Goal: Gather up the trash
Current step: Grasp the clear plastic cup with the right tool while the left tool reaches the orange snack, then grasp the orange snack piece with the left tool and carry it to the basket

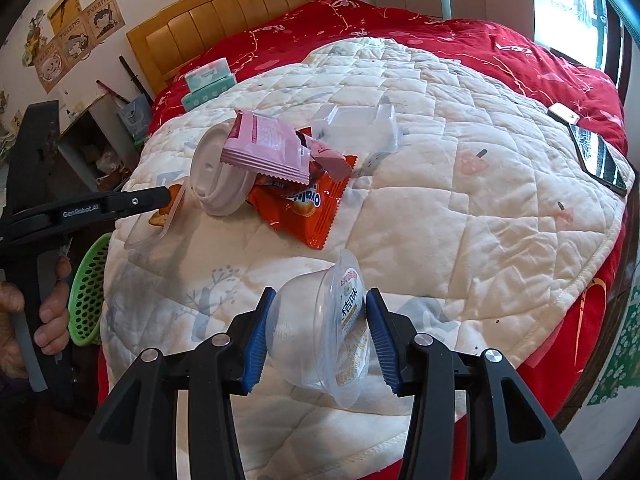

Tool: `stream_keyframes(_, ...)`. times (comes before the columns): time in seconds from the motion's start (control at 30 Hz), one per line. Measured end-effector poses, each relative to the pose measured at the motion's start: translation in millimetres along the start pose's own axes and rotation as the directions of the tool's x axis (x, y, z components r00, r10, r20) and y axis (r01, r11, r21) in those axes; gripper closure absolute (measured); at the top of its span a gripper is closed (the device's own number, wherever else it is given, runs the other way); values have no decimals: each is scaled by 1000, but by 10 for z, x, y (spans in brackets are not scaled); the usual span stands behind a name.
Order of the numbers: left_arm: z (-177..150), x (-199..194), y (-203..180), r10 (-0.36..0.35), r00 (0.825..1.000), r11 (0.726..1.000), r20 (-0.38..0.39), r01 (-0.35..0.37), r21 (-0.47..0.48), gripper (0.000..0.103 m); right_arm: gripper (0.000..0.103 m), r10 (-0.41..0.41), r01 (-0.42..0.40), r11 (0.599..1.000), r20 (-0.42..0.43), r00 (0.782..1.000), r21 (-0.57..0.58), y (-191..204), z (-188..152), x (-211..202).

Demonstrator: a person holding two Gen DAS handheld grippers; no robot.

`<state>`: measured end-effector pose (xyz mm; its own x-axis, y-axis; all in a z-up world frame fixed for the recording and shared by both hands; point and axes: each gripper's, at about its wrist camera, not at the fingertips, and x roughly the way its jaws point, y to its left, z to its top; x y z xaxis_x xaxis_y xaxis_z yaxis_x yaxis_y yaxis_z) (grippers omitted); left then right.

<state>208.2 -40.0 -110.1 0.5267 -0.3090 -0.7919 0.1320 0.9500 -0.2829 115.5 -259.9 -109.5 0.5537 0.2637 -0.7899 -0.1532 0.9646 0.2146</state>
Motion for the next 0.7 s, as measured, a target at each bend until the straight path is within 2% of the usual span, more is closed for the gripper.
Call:
stream_keyframes(0.27,-30,27,61,-54,999,998,9,54,-38,87,58,2,-2,1000,2,1000,-2,24,-6,-19)
stream_keyframes(0.7,-74,-549,134,-95,987,993,126,104,-59,90,64,27,-26,999,41,999,-42,291,58,-193)
